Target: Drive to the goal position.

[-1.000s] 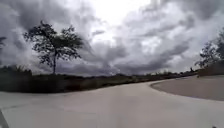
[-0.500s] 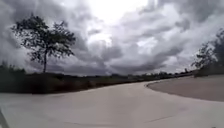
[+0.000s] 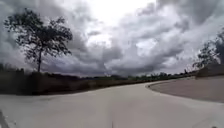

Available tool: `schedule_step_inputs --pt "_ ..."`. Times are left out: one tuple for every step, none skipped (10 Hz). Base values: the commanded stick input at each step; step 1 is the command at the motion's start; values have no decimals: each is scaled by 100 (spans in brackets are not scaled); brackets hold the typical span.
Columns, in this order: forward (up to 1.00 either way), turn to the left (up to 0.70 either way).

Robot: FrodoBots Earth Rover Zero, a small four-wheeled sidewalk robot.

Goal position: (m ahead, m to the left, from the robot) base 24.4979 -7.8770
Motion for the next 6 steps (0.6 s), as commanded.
schedule_step_inputs --pt "85 0" --pt "85 0" --pt "85 0" --pt "85 0" --pt "85 0" --pt "85 0"
